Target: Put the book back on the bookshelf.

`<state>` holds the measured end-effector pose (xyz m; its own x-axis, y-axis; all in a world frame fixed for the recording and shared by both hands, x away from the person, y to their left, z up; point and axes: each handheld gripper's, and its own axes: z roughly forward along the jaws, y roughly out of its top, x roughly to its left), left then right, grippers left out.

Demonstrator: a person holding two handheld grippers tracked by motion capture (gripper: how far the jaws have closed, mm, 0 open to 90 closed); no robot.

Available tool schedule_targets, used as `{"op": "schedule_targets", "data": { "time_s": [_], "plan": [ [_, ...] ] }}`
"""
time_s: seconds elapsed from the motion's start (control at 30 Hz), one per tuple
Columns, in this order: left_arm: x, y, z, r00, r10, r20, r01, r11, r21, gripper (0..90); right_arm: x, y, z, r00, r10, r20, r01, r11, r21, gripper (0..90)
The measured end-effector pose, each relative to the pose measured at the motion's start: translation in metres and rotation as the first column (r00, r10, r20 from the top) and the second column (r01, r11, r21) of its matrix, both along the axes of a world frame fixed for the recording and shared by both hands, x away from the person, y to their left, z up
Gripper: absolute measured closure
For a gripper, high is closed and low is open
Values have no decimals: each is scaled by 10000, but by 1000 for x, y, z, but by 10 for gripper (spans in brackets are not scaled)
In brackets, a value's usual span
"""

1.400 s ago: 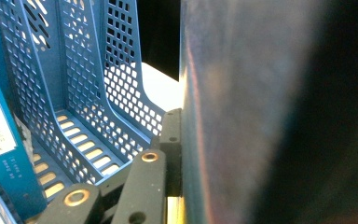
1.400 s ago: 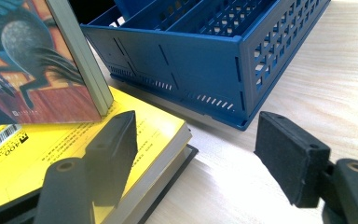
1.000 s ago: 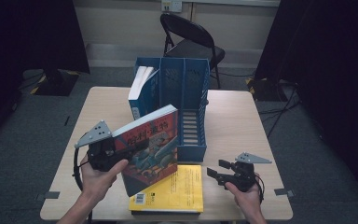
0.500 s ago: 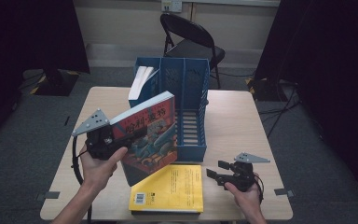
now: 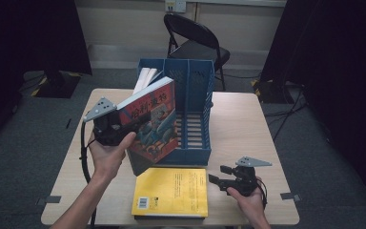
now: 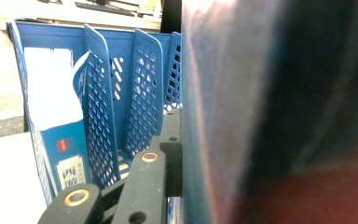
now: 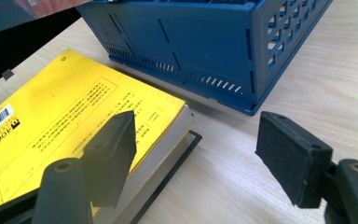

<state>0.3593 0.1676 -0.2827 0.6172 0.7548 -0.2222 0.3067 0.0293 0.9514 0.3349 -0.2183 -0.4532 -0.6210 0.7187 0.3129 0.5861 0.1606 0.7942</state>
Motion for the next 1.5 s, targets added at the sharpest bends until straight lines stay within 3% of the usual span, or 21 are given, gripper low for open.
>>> {"op": "schedule_targets", "data": {
  "time_s": [0.13, 0.2, 0.27, 0.4, 0.57, 0.77, 0.97, 1.17, 1.23, 1.5],
  "plan": [
    [9, -5, 2, 9999, 79, -81, -79, 10000, -40, 746, 0, 2, 0, 10000, 48, -36, -48, 10000, -2, 280],
    [19, -8, 4, 9999, -162, -25, 162, 9997, 194, 745, 0, 3, -1, 9999, 89, -53, -89, 10000, 2, 281],
    [24, -10, 5, 9998, 69, -189, -62, 9994, 351, 745, 0, 3, -1, 9999, 103, -51, -103, 9999, -12, 280],
    [36, -12, 5, 9989, 395, -246, -389, 9989, 253, 745, 0, 2, -2, 9999, 91, -72, -91, 10000, -22, 280],
    [48, -20, 3, 9974, 606, -386, -582, 9964, 615, 745, 0, 3, -2, 9999, 123, -96, -124, 9999, -47, 280],
    [59, -32, 1, 9958, 746, -535, -712, 9955, 619, 745, 1, 4, -2, 9998, 185, -107, -187, 9998, -118, 279],
    [71, -47, 0, 9890, 1255, -781, -1201, 9903, 701, 746, 1, 2, -2, 9998, 176, -113, -177, 9998, -121, 279],
    [83, -63, -1, 9866, 1509, -626, -1450, 9854, 892, 745, 1, 0, -2, 9998, 173, -119, -175, 9998, -117, 279],
    [87, -69, 0, 9827, 1760, -569, -1703, 9810, 934, 745, 1, 0, -2, 9998, 188, -113, -189, 9998, -106, 279],
    [101, -74, -1, 9749, 2208, -302, -2181, 9731, 745, 745, 1, -3, -3, 9997, 212, -110, -213, 9997, -102, 280]
  ]
}}
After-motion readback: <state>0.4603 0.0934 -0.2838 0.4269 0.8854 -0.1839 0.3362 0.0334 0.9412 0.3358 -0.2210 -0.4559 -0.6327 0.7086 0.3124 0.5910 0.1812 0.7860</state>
